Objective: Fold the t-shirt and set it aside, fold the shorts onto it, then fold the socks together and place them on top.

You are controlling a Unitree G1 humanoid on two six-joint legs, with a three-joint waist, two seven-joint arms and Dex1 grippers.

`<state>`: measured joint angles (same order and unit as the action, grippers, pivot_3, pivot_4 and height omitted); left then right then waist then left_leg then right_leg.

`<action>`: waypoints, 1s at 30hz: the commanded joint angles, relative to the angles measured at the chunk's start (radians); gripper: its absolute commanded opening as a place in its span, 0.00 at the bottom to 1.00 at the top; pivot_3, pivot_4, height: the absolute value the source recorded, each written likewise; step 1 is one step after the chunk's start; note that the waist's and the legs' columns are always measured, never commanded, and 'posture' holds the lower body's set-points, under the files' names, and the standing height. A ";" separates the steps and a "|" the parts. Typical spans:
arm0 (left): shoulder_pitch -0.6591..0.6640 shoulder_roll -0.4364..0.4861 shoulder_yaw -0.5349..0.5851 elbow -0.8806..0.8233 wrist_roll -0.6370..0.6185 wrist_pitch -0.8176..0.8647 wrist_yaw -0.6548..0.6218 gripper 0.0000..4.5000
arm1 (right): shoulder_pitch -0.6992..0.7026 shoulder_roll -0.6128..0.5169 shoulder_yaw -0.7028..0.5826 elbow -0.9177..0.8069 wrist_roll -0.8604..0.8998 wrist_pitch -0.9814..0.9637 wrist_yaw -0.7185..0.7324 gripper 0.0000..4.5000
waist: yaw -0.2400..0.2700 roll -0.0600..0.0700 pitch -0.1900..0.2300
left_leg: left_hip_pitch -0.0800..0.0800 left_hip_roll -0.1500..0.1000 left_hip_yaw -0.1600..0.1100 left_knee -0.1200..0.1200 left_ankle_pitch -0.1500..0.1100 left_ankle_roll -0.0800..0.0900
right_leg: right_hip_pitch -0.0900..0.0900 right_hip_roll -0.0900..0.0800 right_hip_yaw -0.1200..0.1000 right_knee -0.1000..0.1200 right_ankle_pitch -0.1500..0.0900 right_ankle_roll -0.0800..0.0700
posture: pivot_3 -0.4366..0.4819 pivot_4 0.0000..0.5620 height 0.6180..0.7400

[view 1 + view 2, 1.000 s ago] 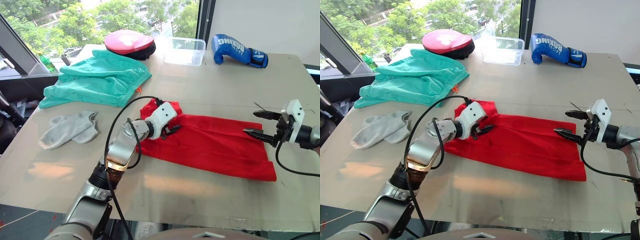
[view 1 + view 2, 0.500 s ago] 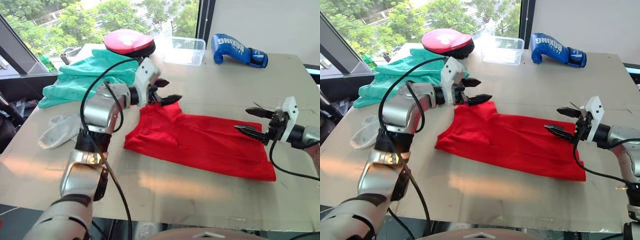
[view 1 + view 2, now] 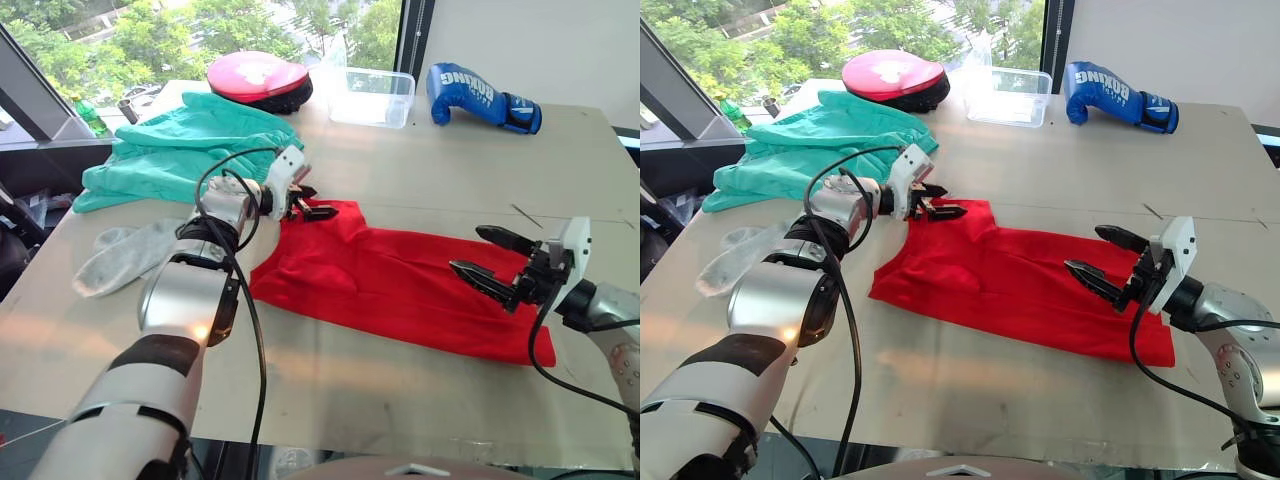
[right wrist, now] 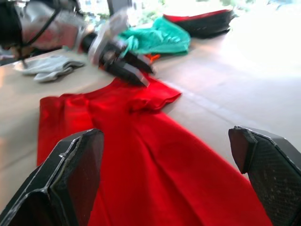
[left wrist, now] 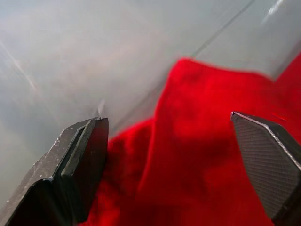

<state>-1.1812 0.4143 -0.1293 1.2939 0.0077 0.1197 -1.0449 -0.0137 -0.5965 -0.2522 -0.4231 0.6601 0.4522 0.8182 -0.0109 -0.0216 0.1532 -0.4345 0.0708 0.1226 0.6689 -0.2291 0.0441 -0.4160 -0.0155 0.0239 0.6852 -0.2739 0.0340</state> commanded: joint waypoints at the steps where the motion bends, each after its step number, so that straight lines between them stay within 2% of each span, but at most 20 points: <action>1: -0.025 -0.008 0.000 0.018 0.045 -0.040 0.021 0.98 | 0.006 0.010 -0.028 -0.052 0.017 -0.016 -0.032 1.00 | 0.000 0.000 0.000 | 0.000 0.000 -0.001 0.000 0.000 0.000 | 0.001 0.000 -0.001 0.000 0.000 0.000 | 0.48 0.27 0.96; 2: -0.025 -0.011 -0.001 0.022 0.056 -0.046 0.027 0.98 | 0.008 0.010 -0.028 -0.052 0.016 -0.019 -0.036 1.00 | 0.000 0.000 0.000 | 0.001 0.000 -0.001 0.000 0.000 0.001 | 0.001 0.000 -0.001 0.000 0.000 0.000 | 0.48 0.27 0.96; 3: -0.026 -0.012 0.000 0.025 0.064 -0.050 0.030 0.87 | 0.008 0.011 -0.028 -0.053 0.014 -0.020 -0.040 1.00 | 0.000 0.000 0.000 | 0.001 0.000 -0.001 0.000 0.000 0.001 | 0.001 0.000 -0.001 0.000 0.000 0.000 | 0.48 0.27 0.96; 5: -0.027 -0.013 0.004 0.029 0.078 -0.057 0.028 0.71 | 0.009 0.011 -0.029 -0.053 0.016 -0.022 -0.046 1.00 | -0.001 0.000 0.000 | 0.001 0.000 -0.001 0.001 0.000 0.001 | 0.001 0.000 -0.001 0.001 0.000 0.000 | 0.48 0.27 0.96; 11: -0.032 -0.004 0.043 0.027 0.074 -0.112 0.030 0.06 | 0.014 0.016 -0.020 -0.054 0.014 -0.031 -0.056 1.00 | 0.000 0.000 0.000 | 0.001 0.000 -0.002 0.001 0.000 0.001 | 0.001 0.000 -0.002 0.002 0.000 0.000 | 0.48 0.27 0.96; 12: -0.029 -0.003 0.053 0.025 0.069 -0.136 0.026 0.00 | 0.014 0.018 -0.017 -0.055 0.014 -0.032 -0.057 1.00 | 0.000 0.000 0.000 | 0.001 0.000 -0.002 0.001 0.000 0.001 | 0.001 0.000 -0.002 0.002 0.000 0.000 | 0.48 0.27 0.96; 17: -0.017 0.013 0.129 0.006 0.012 -0.228 -0.097 0.00 | 0.018 0.019 -0.006 -0.055 0.012 -0.039 -0.060 1.00 | 0.000 0.000 0.000 | 0.001 0.000 -0.002 0.001 0.000 0.000 | 0.001 0.000 -0.002 0.002 0.000 0.000 | 0.48 0.27 0.96; 21: -0.007 0.029 0.185 -0.008 -0.025 -0.290 -0.143 0.00 | 0.027 0.015 -0.004 -0.055 0.010 -0.042 -0.058 1.00 | -0.001 0.000 0.000 | 0.001 0.000 -0.002 0.001 0.000 0.000 | 0.001 0.000 -0.002 0.002 0.000 0.000 | 0.48 0.27 0.96; 25: 0.057 0.060 0.157 -0.045 0.009 -0.514 -0.209 0.00 | 0.028 0.015 0.003 -0.050 0.006 -0.043 -0.056 1.00 | -0.003 0.000 0.000 | 0.001 0.000 -0.002 0.001 0.000 0.000 | 0.001 0.000 -0.002 0.002 0.000 0.000 | 0.48 0.27 0.96; 30: 0.130 0.071 0.119 -0.056 0.059 -0.719 -0.179 0.00 | 0.017 0.020 0.025 -0.037 -0.007 -0.047 -0.059 1.00 | 0.000 0.000 0.000 | 0.001 0.001 -0.001 0.001 0.000 0.000 | 0.001 0.000 -0.001 0.003 0.000 0.000 | 0.48 0.27 0.96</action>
<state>-1.0505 0.4702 0.0032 1.2667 0.0432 -0.5089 -1.2443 0.0142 -0.5794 -0.2251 -0.4368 0.6538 0.4281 0.7577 -0.0109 -0.0216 0.1531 -0.4331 0.0716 0.1213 0.6702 -0.2292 0.0444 -0.4146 -0.0157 0.0224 0.6883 -0.2738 0.0338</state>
